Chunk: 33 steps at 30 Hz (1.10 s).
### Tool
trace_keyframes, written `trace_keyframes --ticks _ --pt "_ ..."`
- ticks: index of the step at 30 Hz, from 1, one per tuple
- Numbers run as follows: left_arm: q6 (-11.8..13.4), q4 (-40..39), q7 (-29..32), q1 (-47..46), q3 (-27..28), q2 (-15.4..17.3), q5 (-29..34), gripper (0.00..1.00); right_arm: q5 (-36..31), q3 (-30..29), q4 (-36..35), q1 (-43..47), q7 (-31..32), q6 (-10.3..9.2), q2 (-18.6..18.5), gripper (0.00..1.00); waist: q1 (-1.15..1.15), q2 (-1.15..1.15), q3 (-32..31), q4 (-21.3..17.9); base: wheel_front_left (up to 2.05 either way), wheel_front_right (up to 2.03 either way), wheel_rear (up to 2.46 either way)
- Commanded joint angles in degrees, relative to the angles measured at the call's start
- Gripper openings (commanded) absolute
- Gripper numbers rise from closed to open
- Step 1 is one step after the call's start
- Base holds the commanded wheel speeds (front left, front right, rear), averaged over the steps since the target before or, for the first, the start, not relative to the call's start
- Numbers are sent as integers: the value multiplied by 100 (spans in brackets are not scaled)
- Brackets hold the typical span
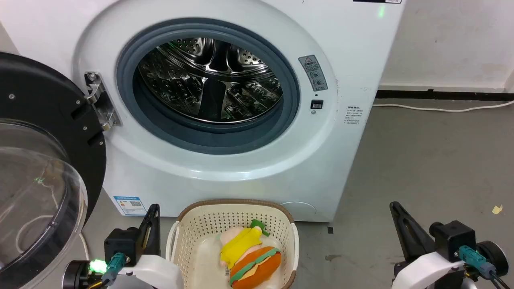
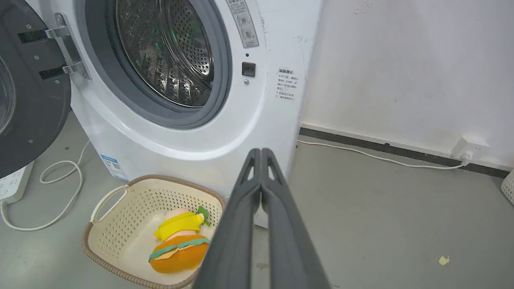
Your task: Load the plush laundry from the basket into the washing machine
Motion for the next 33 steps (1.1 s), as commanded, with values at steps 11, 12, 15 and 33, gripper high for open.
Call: trace_keyframes --ticks 11,12,15,33 --pt "-25 -25 2 -87 14 0 16 0 -42 -2 -25 -68 8 3 -5 0 0 0 0 0 0 0 0" --pt "-25 -25 2 -87 14 0 16 0 -42 -2 -25 -68 8 3 -5 0 0 0 0 0 0 0 0" --pt "-25 -25 2 -87 14 0 16 0 -42 -2 -25 -68 8 3 -5 0 0 0 0 0 0 0 0" --pt "1 1 -1 2 -2 0 0 100 5 1 1 1 -2 0 0 100 0 0 0 0 0 0 0"
